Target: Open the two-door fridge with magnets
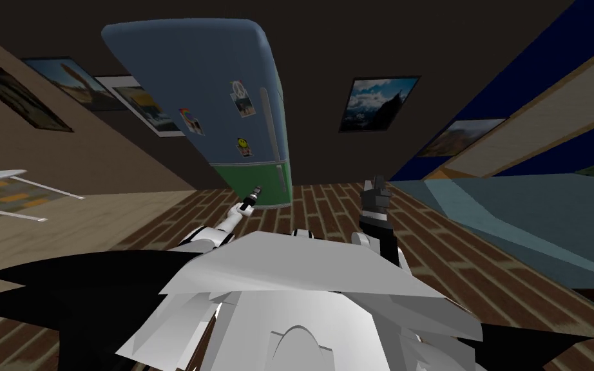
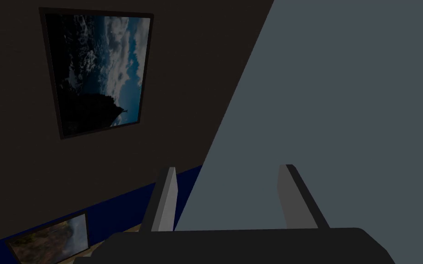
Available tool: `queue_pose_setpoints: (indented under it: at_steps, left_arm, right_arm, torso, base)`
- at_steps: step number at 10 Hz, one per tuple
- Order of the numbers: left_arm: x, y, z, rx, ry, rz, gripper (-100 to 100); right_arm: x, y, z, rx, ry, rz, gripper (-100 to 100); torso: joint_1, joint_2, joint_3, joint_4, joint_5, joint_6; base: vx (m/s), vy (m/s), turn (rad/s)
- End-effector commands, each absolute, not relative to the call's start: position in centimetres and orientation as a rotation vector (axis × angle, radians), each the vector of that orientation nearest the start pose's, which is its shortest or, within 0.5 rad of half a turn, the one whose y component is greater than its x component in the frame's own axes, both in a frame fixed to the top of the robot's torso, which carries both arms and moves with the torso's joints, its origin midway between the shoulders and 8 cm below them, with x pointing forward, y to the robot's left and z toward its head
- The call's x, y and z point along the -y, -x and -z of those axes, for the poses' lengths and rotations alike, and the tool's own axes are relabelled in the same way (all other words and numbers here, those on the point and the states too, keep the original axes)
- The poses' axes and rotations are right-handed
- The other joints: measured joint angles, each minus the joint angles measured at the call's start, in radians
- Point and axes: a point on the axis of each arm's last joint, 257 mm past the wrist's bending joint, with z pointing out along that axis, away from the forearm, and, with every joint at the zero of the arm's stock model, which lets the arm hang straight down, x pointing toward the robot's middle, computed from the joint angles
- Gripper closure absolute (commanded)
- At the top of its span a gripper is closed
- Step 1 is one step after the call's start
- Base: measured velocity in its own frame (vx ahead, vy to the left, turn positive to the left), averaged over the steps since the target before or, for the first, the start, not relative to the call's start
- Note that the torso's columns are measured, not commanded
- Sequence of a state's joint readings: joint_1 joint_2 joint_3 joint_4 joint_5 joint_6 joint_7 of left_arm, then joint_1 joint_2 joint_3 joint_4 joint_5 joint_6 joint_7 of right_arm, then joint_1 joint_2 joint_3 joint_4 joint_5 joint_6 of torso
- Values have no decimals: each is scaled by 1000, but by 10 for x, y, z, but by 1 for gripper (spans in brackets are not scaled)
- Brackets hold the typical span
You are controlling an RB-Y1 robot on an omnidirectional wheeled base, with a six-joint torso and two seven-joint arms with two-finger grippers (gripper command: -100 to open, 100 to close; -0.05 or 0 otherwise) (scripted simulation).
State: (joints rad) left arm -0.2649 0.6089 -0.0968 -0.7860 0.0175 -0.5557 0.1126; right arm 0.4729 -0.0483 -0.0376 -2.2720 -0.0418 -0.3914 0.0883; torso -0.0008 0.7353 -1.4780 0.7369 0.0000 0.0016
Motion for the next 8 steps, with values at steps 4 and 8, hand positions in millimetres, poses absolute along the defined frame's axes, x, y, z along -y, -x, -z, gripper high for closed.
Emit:
queue_pose_setpoints:
  at_steps: [4, 8]
  left_arm:
    - [-521, -534, 227, -1390, 798, 817, 100]
    - [-551, -519, 219, -1378, 812, 808, 100]
  right_arm:
    - [293, -363, -10, -710, -682, -1198, 0]
    - [293, -363, -10, -710, -682, -1198, 0]
  torso:
    - [1, 5, 4, 2, 0, -2]
    - [0, 6, 4, 2, 0, -2]
  base:
    - [-120, -3, -150]
    - [-94, -10, -165]
